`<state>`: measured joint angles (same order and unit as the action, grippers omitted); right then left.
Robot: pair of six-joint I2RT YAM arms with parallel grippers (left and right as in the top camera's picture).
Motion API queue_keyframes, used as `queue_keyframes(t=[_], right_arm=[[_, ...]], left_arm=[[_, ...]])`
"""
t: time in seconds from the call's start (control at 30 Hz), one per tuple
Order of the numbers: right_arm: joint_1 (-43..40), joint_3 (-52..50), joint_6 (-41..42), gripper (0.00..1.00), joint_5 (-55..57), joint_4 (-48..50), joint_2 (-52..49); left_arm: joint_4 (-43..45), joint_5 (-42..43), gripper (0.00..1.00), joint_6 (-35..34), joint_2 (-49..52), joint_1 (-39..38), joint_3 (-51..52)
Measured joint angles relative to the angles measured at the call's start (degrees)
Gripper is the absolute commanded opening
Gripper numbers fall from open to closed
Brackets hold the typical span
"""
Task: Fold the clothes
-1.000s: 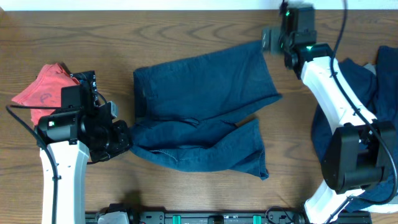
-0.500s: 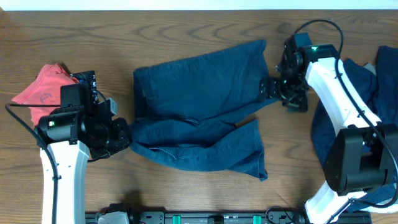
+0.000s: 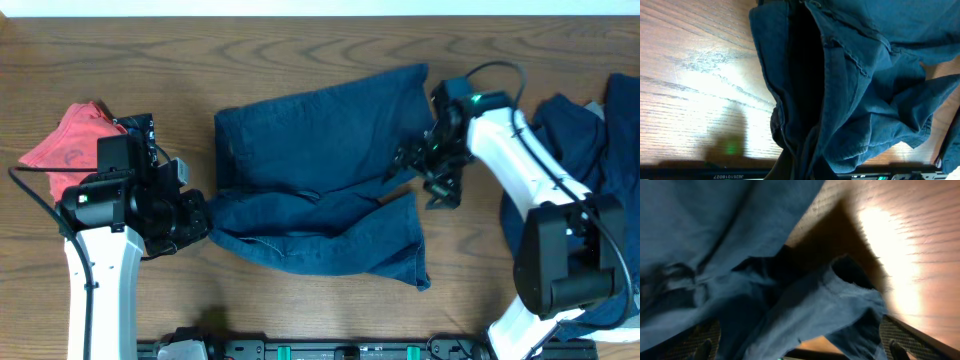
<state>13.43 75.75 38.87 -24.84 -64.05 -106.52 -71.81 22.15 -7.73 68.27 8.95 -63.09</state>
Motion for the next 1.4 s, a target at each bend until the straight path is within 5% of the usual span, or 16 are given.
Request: queue_keyframes(t=[0.17, 0.27, 0.4, 0.87, 1.1, 1.4], right_arm=[[1.4, -5.8, 4.2, 0.94, -0.1, 6.1, 0.0], [1.4, -6.9, 5.2, 0.63, 0.7, 6.8, 0.0], [1.4, -7.0, 6.2, 0.01, 2.2, 7.0, 0.0], [-1.2, -6.8, 3.7, 0.01, 5.0, 5.7, 1.6], [-9.5, 2.1, -4.2, 0.01, 5.5, 3.9, 12.2], [-9.9, 12.1, -9.8, 0.01, 9.4, 3.1, 22.8]], left_arm=[[0.0, 0.0, 0.06, 0.0, 0.0, 0.0, 0.0], [0.0, 0.0, 0.06, 0.0, 0.0, 0.0, 0.0], [0.0, 0.0, 0.06, 0.0, 0.0, 0.0, 0.0], [0.2, 0.0, 0.06, 0.0, 0.0, 0.0, 0.0], [1.3, 2.5, 0.06, -1.5, 0.0, -0.1, 0.0], [4.4, 8.8, 0.06, -4.5, 0.0, -0.3, 0.0]])
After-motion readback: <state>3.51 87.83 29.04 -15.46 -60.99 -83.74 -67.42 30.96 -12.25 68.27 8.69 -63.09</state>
